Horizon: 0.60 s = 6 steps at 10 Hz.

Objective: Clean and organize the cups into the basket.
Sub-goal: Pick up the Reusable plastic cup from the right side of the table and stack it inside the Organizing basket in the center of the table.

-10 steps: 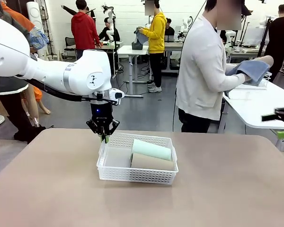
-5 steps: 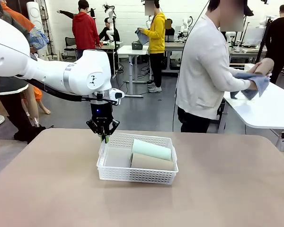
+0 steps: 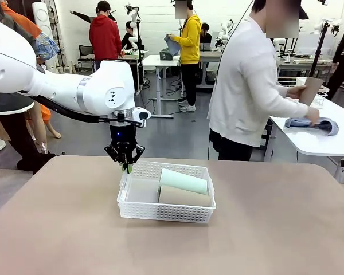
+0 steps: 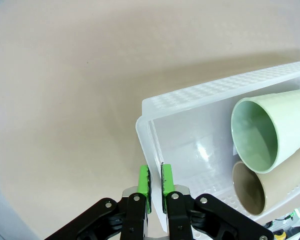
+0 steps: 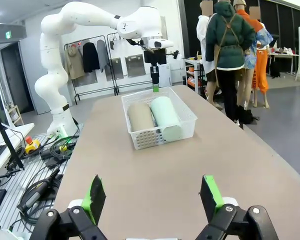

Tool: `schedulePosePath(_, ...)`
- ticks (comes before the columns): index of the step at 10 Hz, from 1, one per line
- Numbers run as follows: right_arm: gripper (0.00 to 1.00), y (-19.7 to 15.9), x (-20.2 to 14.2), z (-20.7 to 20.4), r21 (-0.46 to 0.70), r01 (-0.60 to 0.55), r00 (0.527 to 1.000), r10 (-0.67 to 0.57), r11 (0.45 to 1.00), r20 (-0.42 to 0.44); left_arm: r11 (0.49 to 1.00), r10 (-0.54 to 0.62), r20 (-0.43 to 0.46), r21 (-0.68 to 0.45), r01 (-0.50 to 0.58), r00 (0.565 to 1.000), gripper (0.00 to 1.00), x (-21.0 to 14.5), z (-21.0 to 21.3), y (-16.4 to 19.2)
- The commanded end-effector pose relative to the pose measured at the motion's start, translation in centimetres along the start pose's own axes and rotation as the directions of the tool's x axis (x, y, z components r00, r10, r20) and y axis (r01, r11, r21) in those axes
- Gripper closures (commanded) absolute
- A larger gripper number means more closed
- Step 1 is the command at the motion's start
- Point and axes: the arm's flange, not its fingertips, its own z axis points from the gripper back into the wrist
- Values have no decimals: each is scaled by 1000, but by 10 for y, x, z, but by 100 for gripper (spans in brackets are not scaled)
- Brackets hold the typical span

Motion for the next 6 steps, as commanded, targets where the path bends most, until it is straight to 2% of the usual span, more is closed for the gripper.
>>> schedulePosePath(1,0,0,-2,1,-4,5,1000,-5,1000,4,1000,2,3,-1,-2,1000,100,-1,2,0)
schedulePosePath(6,0,0,-2,1,-4,5,1000,-5,1000,4,1000,2,3,-1,-2,1000,100,-1,2,0)
